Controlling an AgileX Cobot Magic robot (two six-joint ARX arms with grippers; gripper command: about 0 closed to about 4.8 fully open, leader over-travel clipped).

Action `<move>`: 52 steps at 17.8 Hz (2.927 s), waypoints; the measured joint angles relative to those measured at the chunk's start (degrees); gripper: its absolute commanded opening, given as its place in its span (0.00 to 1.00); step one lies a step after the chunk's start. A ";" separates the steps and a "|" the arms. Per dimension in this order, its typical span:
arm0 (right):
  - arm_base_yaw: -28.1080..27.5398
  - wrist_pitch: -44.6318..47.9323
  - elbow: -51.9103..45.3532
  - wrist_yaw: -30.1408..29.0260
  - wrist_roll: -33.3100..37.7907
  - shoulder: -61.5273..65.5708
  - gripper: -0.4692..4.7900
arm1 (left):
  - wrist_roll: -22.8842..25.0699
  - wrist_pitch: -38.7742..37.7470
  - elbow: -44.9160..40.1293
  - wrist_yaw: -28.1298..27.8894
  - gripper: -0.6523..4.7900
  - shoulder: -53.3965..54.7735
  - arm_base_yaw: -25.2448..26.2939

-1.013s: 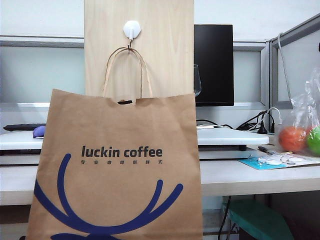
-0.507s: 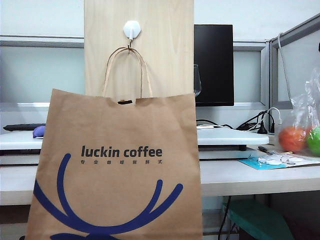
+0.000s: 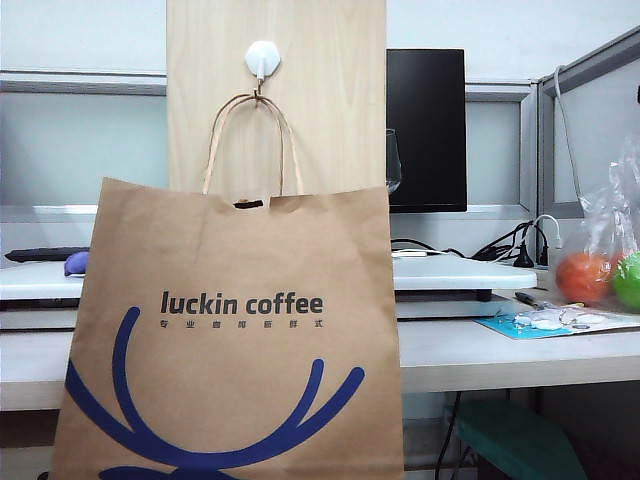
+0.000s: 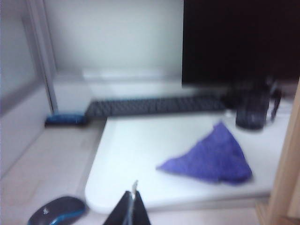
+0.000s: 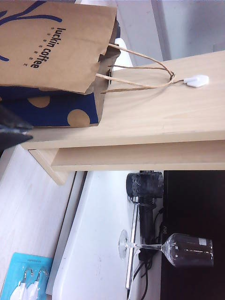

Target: Pick up the paper bag and hang it on the hook.

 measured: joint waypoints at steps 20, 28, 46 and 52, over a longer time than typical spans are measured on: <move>0.00 0.00 0.00 0.00 0.00 0.00 0.09 | -5.27 -1.55 -10.88 4.72 0.11 -9.60 2.62; 0.00 -0.02 0.00 0.02 0.00 0.00 0.09 | -5.27 -1.55 -10.88 4.85 0.11 -9.60 2.62; -0.02 -4.24 0.00 31.74 -0.22 0.00 0.09 | -5.27 -1.55 -10.88 4.85 0.11 -9.60 2.62; -0.02 -5.20 0.00 32.37 -1.36 0.02 0.09 | -5.27 -1.55 -10.88 4.85 0.11 -9.60 2.62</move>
